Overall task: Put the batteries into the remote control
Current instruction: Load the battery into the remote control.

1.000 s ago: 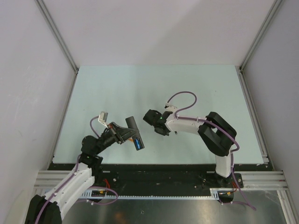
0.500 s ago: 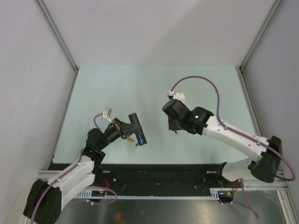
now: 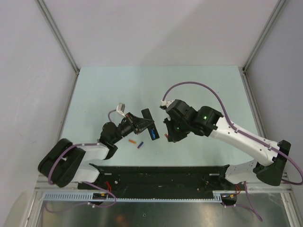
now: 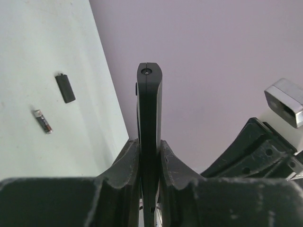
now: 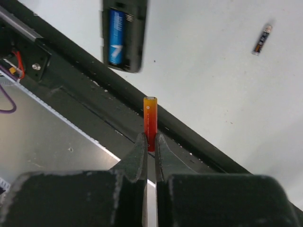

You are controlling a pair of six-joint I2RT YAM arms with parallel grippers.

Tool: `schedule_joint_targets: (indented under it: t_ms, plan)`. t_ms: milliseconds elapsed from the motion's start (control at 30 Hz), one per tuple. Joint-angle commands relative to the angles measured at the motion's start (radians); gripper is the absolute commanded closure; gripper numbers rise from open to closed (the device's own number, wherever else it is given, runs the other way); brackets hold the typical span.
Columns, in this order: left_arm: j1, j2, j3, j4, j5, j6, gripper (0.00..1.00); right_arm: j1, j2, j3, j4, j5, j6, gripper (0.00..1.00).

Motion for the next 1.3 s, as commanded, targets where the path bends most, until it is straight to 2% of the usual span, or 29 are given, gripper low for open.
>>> schedule_joint_targets:
  t_ms: [0, 167, 400, 867, 1267]
  plan:
    - [-0.035, 0.095, 0.046, 0.281, -0.052, -0.072, 1.0, 0.002, 0.045, 0.083, 0.007, -0.084, -0.041, 1.0]
    - [-0.06, 0.133, 0.052, 0.292, -0.083, -0.072, 1.0, -0.018, 0.114, 0.092, 0.023, -0.11, -0.03, 1.0]
    - [-0.067, 0.112, 0.046, 0.292, -0.105, -0.05, 1.0, -0.032, 0.163, 0.103, 0.069, -0.124, 0.007, 1.0]
    - [-0.098, 0.067, 0.006, 0.287, -0.152, -0.024, 1.0, -0.033, 0.24, 0.18, 0.027, -0.062, 0.039, 1.0]
    - [-0.101, 0.027, -0.009, 0.26, -0.181, -0.007, 1.0, -0.022, 0.246, 0.18, -0.002, -0.012, 0.064, 1.0]
